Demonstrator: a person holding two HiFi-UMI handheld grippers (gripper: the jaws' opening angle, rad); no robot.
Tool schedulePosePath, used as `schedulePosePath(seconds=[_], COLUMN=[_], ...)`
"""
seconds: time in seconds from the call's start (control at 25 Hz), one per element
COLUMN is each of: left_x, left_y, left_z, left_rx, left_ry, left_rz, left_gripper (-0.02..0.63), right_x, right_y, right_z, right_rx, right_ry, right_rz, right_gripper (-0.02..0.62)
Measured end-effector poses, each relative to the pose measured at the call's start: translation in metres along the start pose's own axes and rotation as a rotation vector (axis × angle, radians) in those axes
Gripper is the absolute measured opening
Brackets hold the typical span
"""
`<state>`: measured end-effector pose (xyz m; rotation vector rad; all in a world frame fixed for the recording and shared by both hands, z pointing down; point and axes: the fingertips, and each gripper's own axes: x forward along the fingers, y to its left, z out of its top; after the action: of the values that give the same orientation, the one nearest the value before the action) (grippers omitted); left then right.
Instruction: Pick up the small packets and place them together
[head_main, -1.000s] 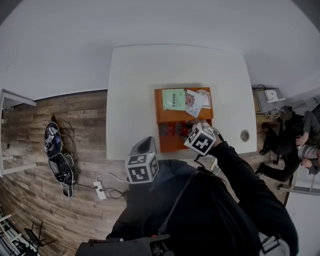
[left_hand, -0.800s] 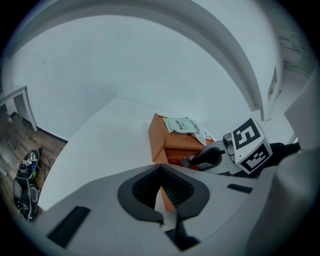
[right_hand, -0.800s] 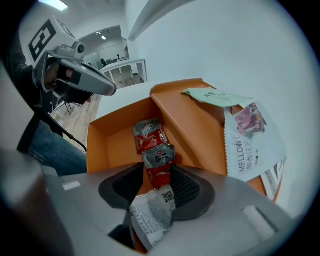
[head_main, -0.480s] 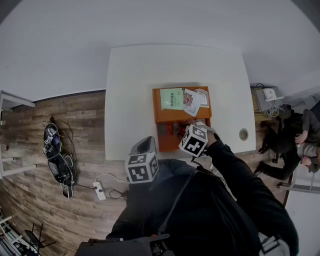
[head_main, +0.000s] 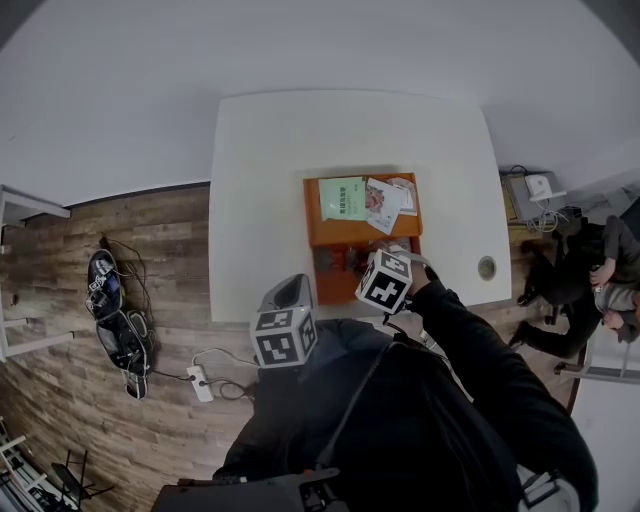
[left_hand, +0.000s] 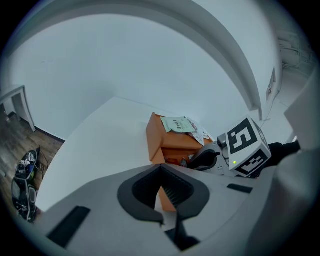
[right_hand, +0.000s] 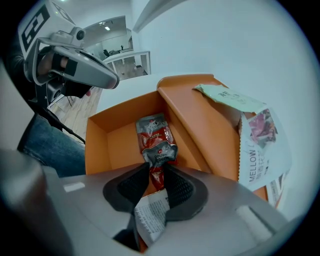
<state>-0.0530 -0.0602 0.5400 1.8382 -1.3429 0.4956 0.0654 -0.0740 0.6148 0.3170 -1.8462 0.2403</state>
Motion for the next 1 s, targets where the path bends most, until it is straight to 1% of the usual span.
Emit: schedulePosePath(seconds=[0.24, 0.48, 0.64, 1.0], left_x=[0.0, 0.002, 0.003, 0.003], left_y=[-0.001, -0.004, -0.006, -0.01], left_z=[0.0, -0.001, 0.0, 0.001], left_rx=[0.005, 0.01, 0.017, 0.028], left_ry=[0.001, 0.006, 0.006, 0.005], left_rz=[-0.005, -0.013, -0.017, -0.024], left_gripper=[-0.002, -0.002, -0.002, -0.002], right_x=[-0.001, -0.002, -0.009, -0.051], right_y=[0.008, 0.019, 0.018, 0.005], right_z=[0.0, -0.001, -0.001, 0.006], right_rx=[0.029, -0.002, -0.002, -0.014], right_ry=[-0.003, 0.003, -0.017, -0.09], right_rz=[0.029, 0.044, 0.036, 0.002], right_gripper=[0.069, 0.057, 0.046, 0.02])
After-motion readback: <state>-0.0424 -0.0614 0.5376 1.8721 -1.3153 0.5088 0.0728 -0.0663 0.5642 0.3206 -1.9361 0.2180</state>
